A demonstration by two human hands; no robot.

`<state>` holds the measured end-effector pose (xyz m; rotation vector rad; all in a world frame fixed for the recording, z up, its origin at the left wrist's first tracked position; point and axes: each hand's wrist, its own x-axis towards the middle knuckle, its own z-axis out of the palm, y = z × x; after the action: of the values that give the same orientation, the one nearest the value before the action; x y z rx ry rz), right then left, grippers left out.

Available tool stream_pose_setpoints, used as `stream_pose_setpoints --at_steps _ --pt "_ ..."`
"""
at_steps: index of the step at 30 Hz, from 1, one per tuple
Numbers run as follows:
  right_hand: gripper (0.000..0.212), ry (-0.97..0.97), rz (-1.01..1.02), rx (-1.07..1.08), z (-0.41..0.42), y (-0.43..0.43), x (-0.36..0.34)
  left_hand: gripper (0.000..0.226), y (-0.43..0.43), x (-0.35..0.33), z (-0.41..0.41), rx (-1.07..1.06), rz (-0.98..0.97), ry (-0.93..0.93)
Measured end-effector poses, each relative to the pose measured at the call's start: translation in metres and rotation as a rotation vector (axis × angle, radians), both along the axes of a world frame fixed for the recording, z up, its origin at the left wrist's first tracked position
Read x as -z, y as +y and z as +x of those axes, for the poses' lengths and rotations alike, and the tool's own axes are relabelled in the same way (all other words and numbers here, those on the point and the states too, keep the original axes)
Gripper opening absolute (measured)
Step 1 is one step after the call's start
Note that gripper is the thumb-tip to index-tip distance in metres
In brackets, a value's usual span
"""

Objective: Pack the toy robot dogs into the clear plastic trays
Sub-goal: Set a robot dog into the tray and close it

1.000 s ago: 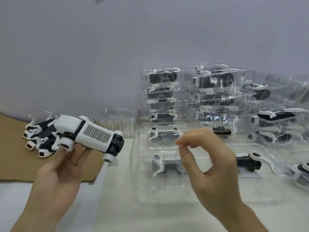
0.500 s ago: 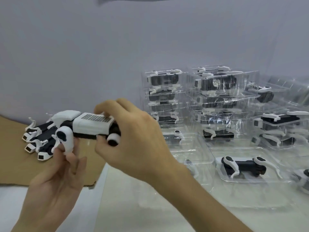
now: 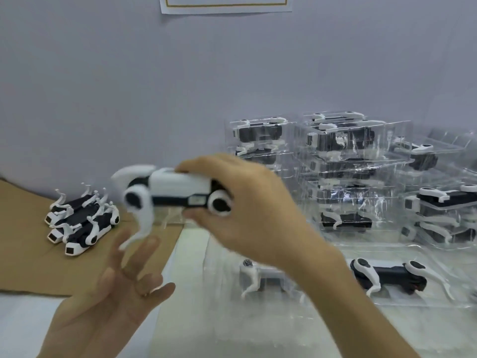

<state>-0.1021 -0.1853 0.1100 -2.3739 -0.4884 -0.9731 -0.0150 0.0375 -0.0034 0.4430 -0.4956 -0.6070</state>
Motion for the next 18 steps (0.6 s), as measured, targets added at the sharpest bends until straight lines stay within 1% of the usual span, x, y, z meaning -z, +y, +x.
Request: stream_pose_setpoints --at_steps 1,2,3,4,5,6,7,8,9,10,12,15,18 --pt "0.042 0.034 0.059 0.013 0.0 -0.013 -0.003 0.045 0.0 0.006 -0.006 -0.033 0.008 -0.08" --pt "0.041 0.078 0.108 0.023 -0.001 -0.026 -0.006 0.044 -0.003 0.006 -0.013 -0.125 0.081 -0.147" --pt "0.04 0.129 0.142 0.034 -0.002 -0.04 -0.008 0.042 -0.01 0.006 -0.012 -0.186 0.151 -0.169" --pt "0.04 0.171 0.153 0.05 -0.004 -0.054 -0.008 0.039 -0.021 0.01 -0.015 -0.211 0.244 -0.271" --pt "0.039 0.207 0.144 0.073 -0.006 -0.068 -0.008 0.032 -0.024 0.018 -0.015 -0.343 0.385 -0.302" --pt "0.038 0.248 0.125 0.101 -0.008 -0.08 -0.008 0.029 -0.026 0.021 -0.021 -0.579 0.59 -0.419" --pt "0.037 0.305 0.108 0.125 -0.01 -0.091 -0.007 0.038 -0.031 0.022 -0.028 -0.731 0.747 -0.534" --pt "0.034 0.376 0.092 0.139 -0.012 -0.1 -0.006 0.055 -0.035 0.023 -0.034 -0.774 0.837 -0.671" --pt "0.031 0.449 0.07 0.145 -0.011 -0.107 -0.005 0.067 -0.04 0.027 -0.038 -0.779 0.882 -0.786" --pt "0.028 0.517 0.038 0.155 -0.011 -0.113 -0.004 0.073 -0.043 0.031 -0.041 -0.785 0.913 -0.86" --pt "0.029 0.634 -0.035 0.191 -0.008 -0.119 -0.001 0.08 -0.051 0.036 -0.047 -0.807 0.932 -0.947" --pt "0.031 0.736 -0.086 0.194 -0.004 -0.12 0.003 0.081 -0.056 0.043 -0.051 -0.833 0.963 -1.025" --pt "0.031 0.751 -0.079 0.182 0.001 -0.12 0.006 0.074 -0.055 0.045 -0.051 -0.855 0.967 -1.045"
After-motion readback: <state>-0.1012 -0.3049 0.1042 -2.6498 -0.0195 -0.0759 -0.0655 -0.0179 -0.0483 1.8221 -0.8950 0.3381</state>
